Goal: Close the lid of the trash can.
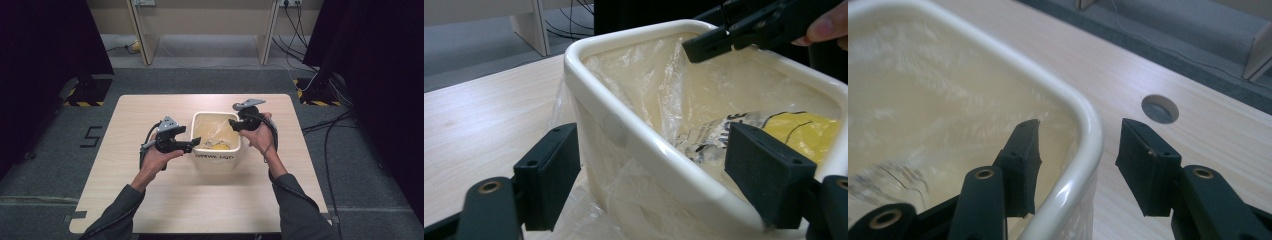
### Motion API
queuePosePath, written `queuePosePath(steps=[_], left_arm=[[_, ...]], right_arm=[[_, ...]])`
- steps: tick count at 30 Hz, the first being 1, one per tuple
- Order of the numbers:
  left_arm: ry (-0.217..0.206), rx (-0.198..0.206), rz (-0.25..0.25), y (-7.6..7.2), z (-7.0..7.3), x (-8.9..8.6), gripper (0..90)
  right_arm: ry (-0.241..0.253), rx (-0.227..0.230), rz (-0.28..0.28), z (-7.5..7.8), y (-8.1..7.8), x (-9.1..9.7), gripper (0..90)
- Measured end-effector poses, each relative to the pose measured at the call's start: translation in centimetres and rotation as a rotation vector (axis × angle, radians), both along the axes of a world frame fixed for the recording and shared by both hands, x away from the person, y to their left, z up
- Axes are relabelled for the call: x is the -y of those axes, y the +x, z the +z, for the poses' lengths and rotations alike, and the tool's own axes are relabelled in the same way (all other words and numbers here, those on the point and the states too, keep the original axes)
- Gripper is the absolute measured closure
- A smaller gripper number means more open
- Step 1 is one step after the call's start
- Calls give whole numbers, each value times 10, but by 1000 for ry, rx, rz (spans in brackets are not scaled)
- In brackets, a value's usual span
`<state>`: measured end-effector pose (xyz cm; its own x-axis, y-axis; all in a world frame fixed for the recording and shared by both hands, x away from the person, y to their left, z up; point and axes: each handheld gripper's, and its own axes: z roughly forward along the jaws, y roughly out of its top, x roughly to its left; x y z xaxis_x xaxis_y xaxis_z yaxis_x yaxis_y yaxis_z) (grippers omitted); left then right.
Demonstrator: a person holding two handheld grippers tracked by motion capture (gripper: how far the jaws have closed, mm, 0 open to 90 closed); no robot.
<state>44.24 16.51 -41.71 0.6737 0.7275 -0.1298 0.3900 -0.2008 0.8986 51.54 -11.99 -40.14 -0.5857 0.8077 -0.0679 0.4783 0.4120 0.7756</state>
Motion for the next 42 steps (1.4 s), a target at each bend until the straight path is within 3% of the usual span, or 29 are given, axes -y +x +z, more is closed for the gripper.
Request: queuePosePath(steps=[1,4,5,9,10,12,16,21,23,26,31,35,42], left_arm=[[2,2,0,0,0,0,214],[-4,4,1,-1,2,0,213],[-8,7,-2,-1,3,0,214],[26,23,10,-1,1,2,221],[2,12,12,-1,-1,1,215],[-7,10,16,1,-4,0,210],[-34,0,27,2,-7,-1,194],[-31,3,24,0,-6,0,219],[-26,13,23,-2,-3,0,211],[-66,7,16,-6,2,-1,203],[-88,16,-10,-18,10,-7,186],[-105,14,-24,-28,13,-15,168],[-110,2,-35,-38,8,-25,162]], right_arm=[[38,11,-1,3,-1,3,509],[72,37,7,10,-2,9,539],[89,65,38,15,-4,14,634],[74,79,88,11,-6,18,751],[78,86,93,9,-6,19,752],[102,114,93,5,-7,21,773],[93,147,97,3,-9,20,782],[84,156,99,3,-8,19,781],[109,138,85,5,-9,20,705],[139,136,66,8,-12,21,610],[182,100,1,13,-20,33,449],[243,65,-41,15,-27,49,375],[267,36,-70,10,-46,69,303]])
